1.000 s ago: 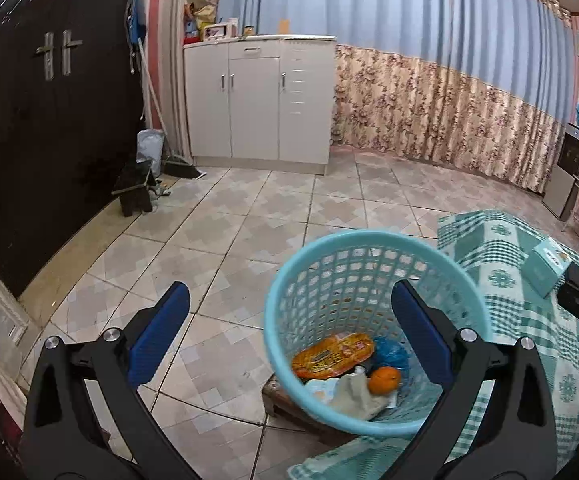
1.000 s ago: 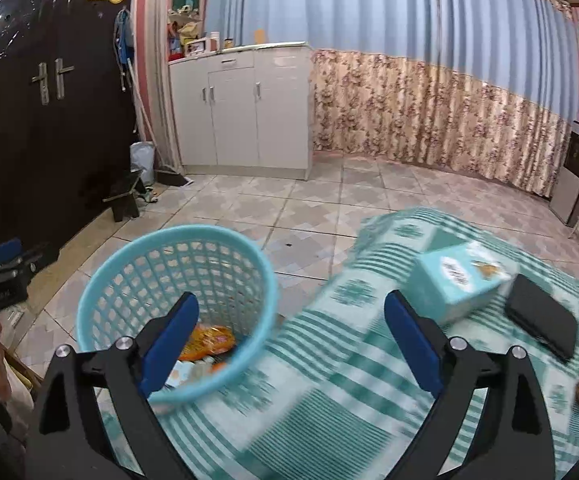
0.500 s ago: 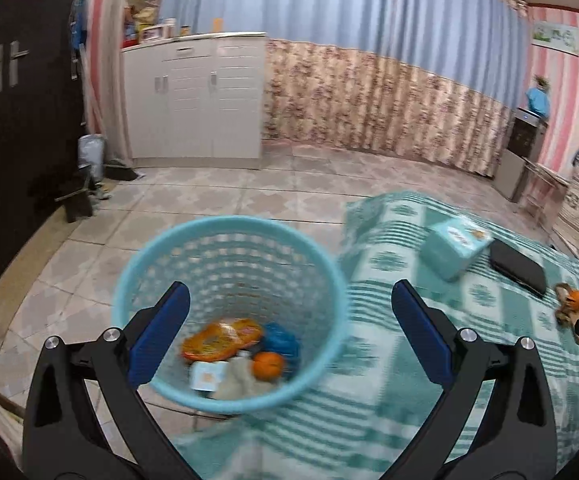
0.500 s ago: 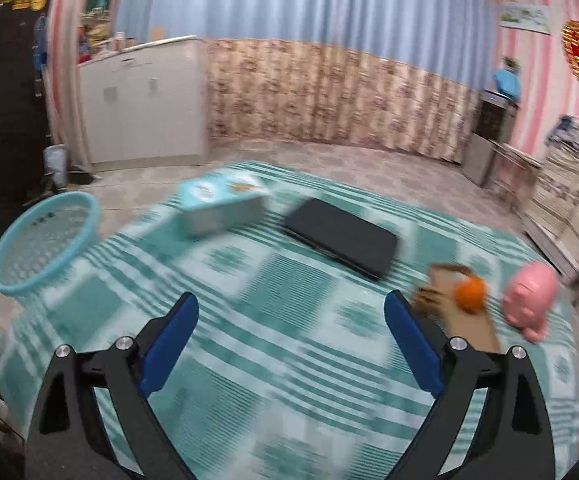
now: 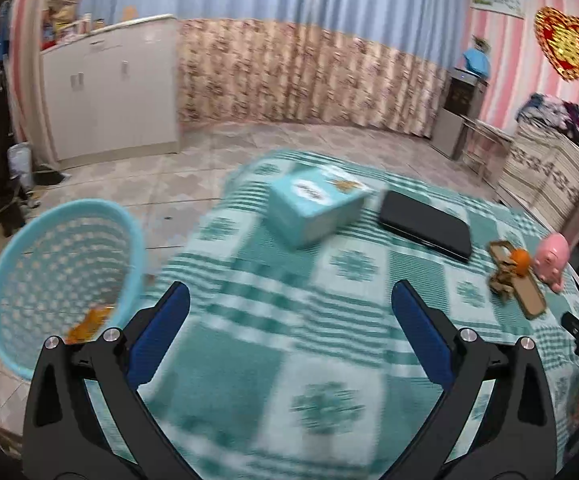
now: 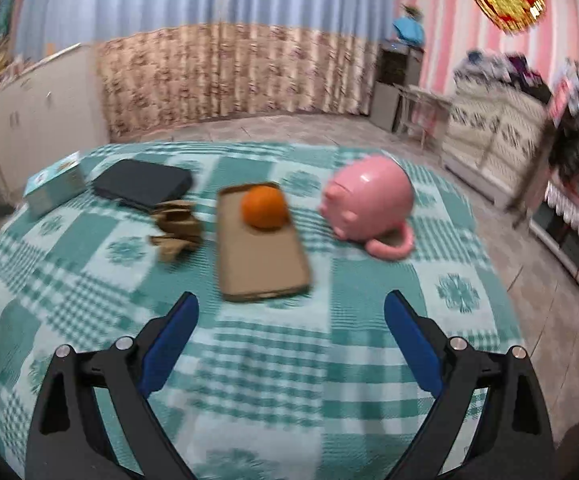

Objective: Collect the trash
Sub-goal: 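Grasp the crumpled brown paper with the left tool while the right tool grasps the tangerine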

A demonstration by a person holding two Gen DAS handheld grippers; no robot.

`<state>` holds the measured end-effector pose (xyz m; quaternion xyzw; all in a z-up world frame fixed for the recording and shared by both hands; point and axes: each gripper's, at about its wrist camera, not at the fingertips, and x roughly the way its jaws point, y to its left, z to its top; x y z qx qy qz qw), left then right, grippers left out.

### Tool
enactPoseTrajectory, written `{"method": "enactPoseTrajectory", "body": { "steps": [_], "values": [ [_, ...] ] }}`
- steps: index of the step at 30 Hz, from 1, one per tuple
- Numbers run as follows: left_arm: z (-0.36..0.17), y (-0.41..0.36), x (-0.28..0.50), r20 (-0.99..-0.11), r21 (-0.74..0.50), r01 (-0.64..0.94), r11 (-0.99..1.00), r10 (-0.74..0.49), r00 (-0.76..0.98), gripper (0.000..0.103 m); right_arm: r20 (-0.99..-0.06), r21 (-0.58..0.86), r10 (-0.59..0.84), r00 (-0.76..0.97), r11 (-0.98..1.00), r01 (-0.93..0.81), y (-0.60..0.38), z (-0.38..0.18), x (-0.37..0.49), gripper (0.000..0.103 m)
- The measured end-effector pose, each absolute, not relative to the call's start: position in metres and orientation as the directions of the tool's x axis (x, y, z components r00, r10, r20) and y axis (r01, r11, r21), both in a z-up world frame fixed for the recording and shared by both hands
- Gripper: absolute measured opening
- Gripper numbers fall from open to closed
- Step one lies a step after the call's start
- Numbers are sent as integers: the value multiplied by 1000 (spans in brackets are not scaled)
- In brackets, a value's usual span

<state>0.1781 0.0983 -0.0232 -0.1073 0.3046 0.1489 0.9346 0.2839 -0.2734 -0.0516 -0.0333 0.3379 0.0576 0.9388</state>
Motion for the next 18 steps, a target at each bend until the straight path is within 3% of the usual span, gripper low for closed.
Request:
{"method": "enactPoseTrajectory", "body": {
  "steps": [10,18],
  "values": [
    [-46,-8,262,-644,-75,-157,985,73,761,98,-637,-27,13,770,999,-38,-309,-65,296,92],
    [-68,-78,326,-702,-121,-37,992,-59,709,97,-646,11,12,763,1000,-6,-331,-69,295,92]
  ]
}}
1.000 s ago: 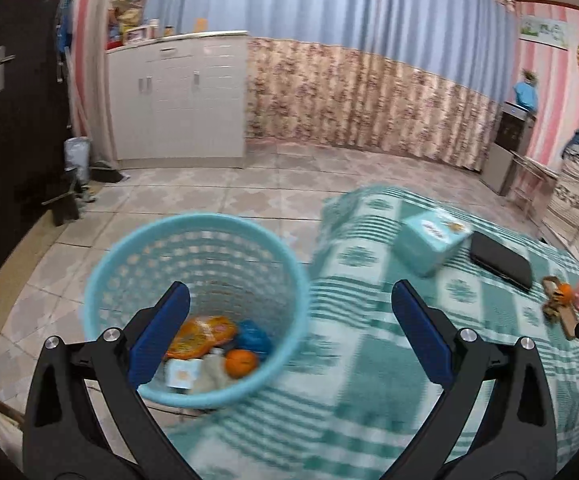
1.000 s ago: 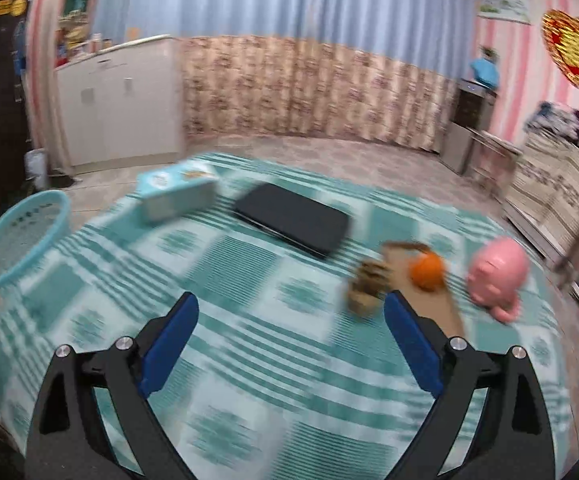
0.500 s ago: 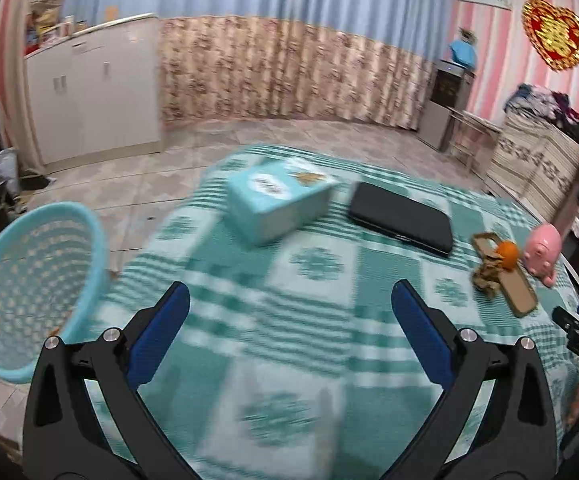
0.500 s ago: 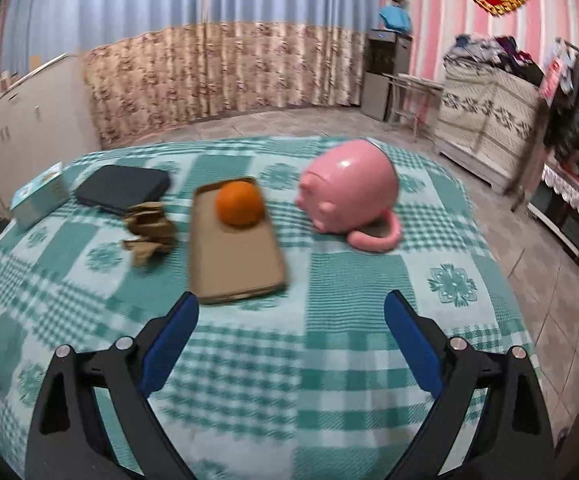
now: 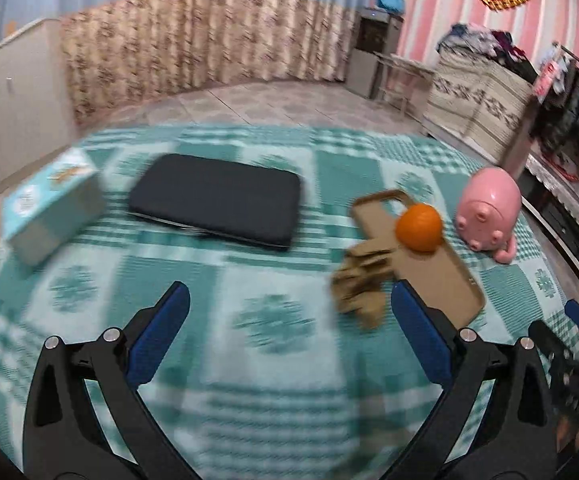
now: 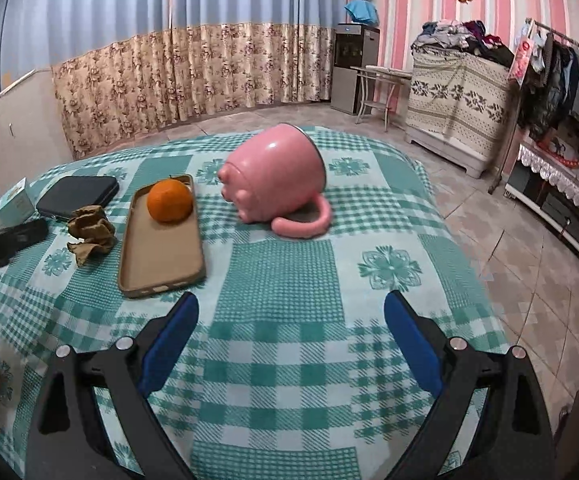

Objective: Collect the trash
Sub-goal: 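Grasp the crumpled brown paper with the left tool while the right tool grasps the tangerine, then drop the brown paper in the basket with left tool while right tool drops the tangerine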

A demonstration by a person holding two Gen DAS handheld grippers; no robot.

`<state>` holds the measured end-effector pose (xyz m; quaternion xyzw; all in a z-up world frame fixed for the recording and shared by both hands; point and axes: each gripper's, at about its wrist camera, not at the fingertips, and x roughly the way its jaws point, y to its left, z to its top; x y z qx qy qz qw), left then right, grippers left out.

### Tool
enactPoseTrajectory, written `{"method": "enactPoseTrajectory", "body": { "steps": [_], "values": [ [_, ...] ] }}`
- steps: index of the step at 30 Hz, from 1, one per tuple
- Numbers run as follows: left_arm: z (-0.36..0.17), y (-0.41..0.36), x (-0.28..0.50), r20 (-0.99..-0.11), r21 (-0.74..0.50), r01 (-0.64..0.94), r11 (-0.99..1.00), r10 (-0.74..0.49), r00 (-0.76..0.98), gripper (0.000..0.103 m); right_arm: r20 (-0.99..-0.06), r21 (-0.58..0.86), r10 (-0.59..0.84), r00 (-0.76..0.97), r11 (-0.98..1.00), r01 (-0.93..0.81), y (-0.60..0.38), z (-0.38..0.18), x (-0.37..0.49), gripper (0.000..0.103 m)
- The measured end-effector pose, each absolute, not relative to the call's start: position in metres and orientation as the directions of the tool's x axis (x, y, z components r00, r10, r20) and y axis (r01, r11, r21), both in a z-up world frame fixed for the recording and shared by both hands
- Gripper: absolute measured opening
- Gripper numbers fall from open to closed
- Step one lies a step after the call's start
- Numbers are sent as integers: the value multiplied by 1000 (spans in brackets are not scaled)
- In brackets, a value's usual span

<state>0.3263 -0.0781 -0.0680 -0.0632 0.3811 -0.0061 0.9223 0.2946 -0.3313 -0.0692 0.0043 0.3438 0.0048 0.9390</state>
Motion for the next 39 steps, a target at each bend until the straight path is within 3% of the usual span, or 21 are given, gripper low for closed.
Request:
{"method": "enactPoseTrajectory", "body": {
  "steps": [3,6,7,8,13,22,26,35,39],
  "values": [
    [-79,-95,341,-724,-132,2,991,-98,683,87,-647,30,17,762,1000,3,-336,-69,297,92],
    [-88,-106,355,-755,-132,31,991,-121,644,57,-651,27,16,759,1000,2,-335,-71,300,92],
    [-90,-106,358,-765,-137,39,990,-131,631,42,-652,24,15,758,1000,0,-334,-72,300,92],
    [-92,-106,359,-768,-143,46,989,-140,625,40,-653,20,18,757,1000,-6,-331,-71,302,92],
    [-83,-93,343,-749,-133,38,990,-125,651,38,-632,-3,50,773,998,-67,-312,-61,308,92],
    [-50,-3,279,-690,-30,-165,986,99,717,38,-643,28,151,751,984,-174,-247,-59,358,89],
    [-44,30,277,-671,-17,-228,974,158,725,38,-671,-7,139,728,981,-195,-221,-62,382,76],
    [-47,64,282,-683,-33,-256,966,165,712,38,-709,-67,61,703,986,-153,-204,-78,410,41],
    [-45,70,282,-679,-44,-258,965,160,717,38,-667,-76,49,744,988,-133,-204,-67,398,36]
  ]
}}
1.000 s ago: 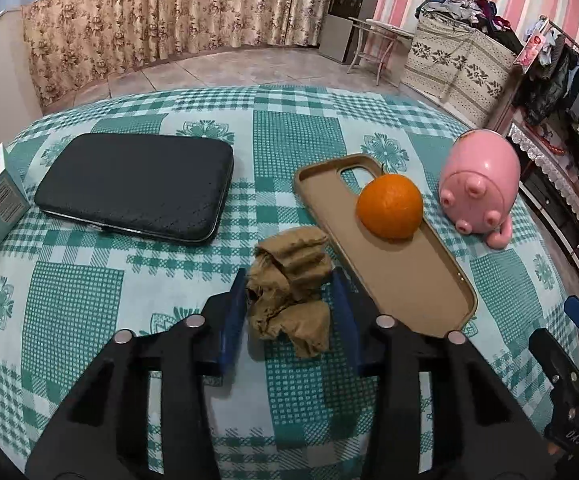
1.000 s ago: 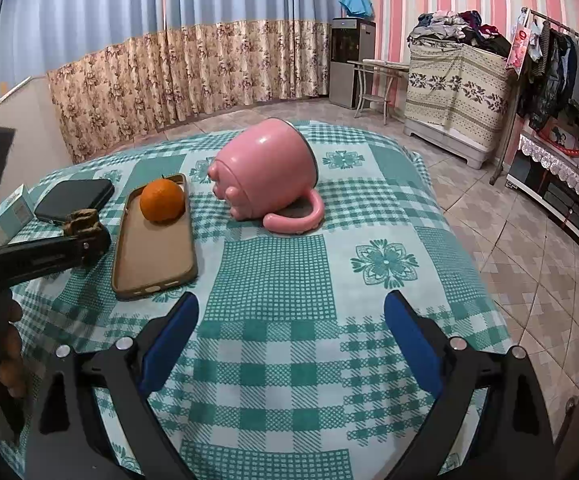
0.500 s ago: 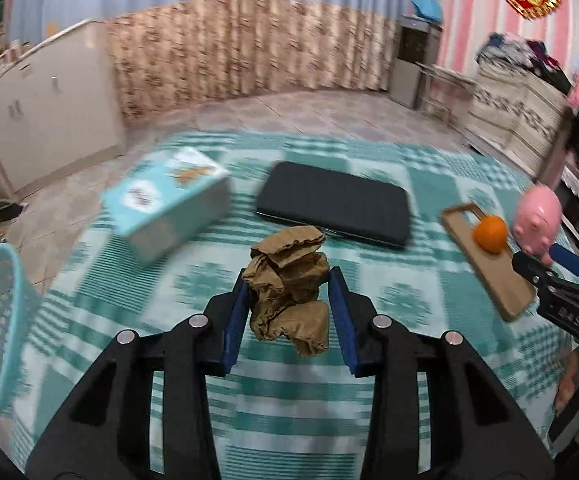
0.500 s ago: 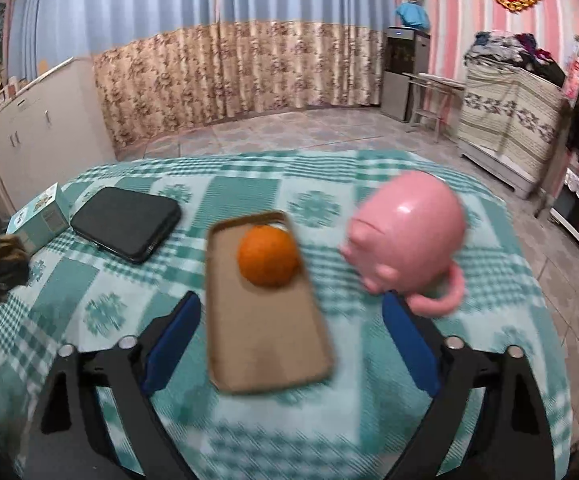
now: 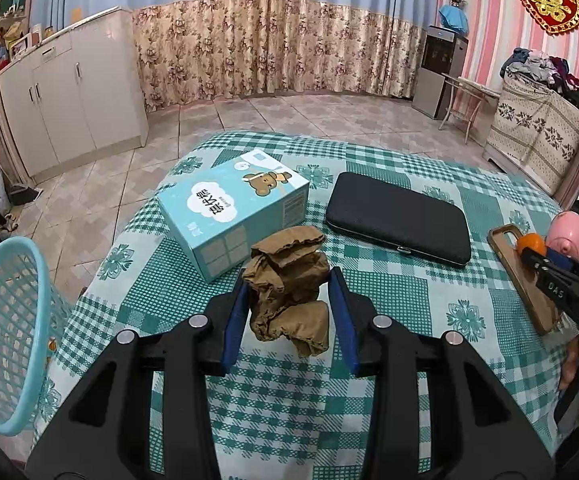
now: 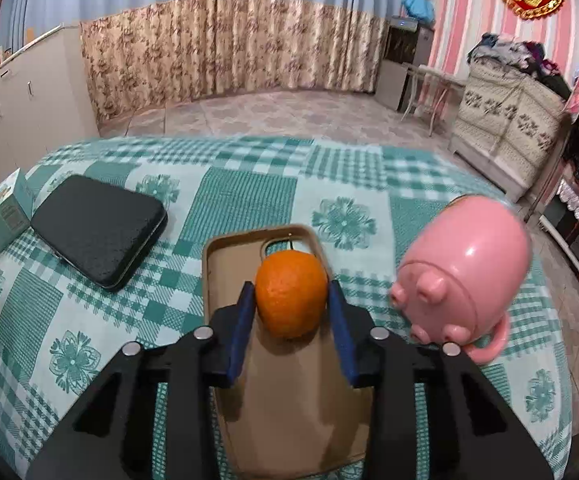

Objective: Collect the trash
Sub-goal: 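Drop the brown paper in the basket with left tool while right tool drops the tangerine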

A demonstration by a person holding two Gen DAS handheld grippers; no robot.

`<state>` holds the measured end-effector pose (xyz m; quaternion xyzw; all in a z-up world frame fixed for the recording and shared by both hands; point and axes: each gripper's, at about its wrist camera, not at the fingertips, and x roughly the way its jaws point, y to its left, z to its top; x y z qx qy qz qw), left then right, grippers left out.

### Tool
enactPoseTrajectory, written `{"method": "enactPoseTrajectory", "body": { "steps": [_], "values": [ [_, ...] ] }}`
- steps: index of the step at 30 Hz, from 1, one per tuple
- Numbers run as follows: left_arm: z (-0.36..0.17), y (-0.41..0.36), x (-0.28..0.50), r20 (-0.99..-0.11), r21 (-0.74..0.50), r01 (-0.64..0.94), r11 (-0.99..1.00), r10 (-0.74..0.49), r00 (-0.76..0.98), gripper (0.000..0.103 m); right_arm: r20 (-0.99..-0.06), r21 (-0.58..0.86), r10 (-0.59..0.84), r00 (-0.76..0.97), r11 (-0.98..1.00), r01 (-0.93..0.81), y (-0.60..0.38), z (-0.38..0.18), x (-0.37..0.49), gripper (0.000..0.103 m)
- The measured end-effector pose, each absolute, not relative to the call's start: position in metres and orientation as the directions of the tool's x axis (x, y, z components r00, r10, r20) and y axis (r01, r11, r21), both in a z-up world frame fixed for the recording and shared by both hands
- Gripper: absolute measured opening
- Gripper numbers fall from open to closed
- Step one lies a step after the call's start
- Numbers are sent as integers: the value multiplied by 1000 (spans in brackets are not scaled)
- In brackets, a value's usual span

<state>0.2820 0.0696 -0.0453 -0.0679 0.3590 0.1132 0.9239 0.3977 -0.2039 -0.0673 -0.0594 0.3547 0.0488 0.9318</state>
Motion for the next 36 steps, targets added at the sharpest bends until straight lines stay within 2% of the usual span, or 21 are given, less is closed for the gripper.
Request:
{"method": "enactPoseTrajectory", "body": {
  "steps": [8,14,21,28,36],
  "values": [
    [-29,75,261,-660,-97,-270,958,141,738,38,-593,-27,136,794,982,-188,-185,-25,338,36],
    [5,94,224,-605,-130,-282,951,149,782,38,-561,13,267,783,949,-314,-137,-6,291,36],
    [23,160,166,-583,-87,-380,921,263,769,38,-536,59,381,753,907,-417,-74,1,261,36],
    [13,242,114,-585,-51,-505,862,384,714,38,-558,68,445,700,866,-496,-12,-13,237,36],
    [-26,322,90,-616,-24,-590,807,453,645,38,-581,29,455,675,840,-541,22,-21,222,36]
  ]
}}
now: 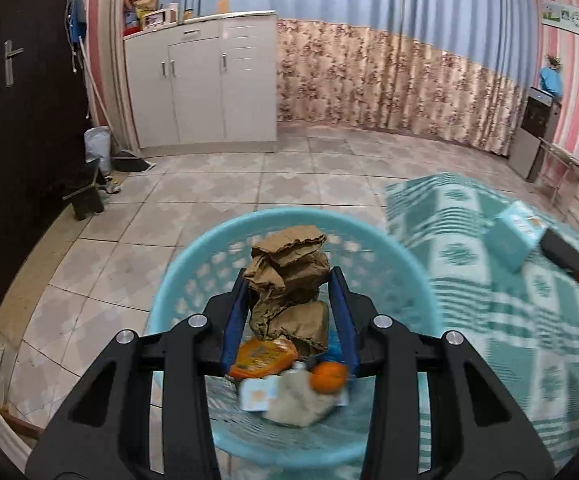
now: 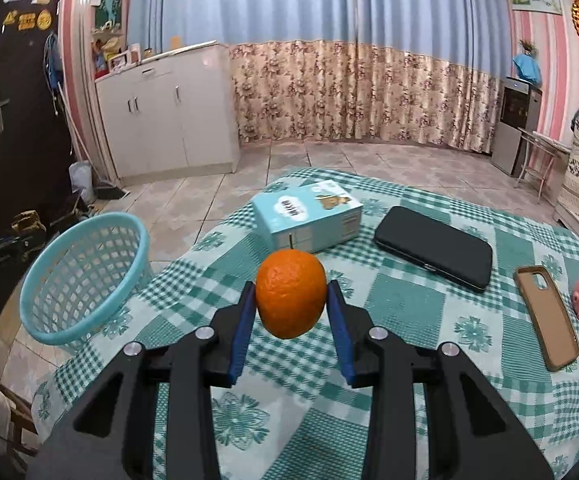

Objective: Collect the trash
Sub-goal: 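Drop the brown paper in the basket with left tool while right tool drops the tangerine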

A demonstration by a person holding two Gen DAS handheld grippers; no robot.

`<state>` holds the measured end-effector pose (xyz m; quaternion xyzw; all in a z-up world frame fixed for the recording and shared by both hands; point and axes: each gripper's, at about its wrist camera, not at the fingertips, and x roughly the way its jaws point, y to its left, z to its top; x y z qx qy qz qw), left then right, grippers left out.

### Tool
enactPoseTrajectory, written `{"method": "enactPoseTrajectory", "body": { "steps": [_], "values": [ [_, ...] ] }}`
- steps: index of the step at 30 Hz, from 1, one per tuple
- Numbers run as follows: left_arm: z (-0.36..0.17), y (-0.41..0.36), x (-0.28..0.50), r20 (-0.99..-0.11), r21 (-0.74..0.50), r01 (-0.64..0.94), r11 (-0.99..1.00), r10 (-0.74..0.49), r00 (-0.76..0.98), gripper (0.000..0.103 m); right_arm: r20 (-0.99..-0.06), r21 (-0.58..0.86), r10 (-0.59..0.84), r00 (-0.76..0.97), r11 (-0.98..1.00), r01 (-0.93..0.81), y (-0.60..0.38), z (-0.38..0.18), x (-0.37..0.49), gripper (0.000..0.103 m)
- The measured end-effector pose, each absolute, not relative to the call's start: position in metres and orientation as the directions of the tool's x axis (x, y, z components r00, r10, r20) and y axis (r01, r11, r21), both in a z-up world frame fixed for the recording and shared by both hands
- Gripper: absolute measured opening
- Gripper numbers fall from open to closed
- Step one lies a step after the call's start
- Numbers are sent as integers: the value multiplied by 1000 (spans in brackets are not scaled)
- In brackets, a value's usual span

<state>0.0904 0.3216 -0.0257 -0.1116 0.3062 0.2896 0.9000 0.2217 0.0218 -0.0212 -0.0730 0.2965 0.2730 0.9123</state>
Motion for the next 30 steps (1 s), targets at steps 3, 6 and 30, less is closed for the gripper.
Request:
{"method": "enactPoseTrajectory", "body": {
  "steps": [3,6,30],
  "values": [
    [-39,341,96,-636,-28,-594,804,445,631,38,-591,18,446,672,840,-542,25,-25,222,36],
    [-46,345,106,-646,-17,-579,815,433,629,41,-596,18,440,672,844,-536,25,-26,226,36],
    [-37,379,14,-606,-66,-697,714,526,596,97,-573,11,606,552,679,-734,194,-15,187,37]
  ]
}}
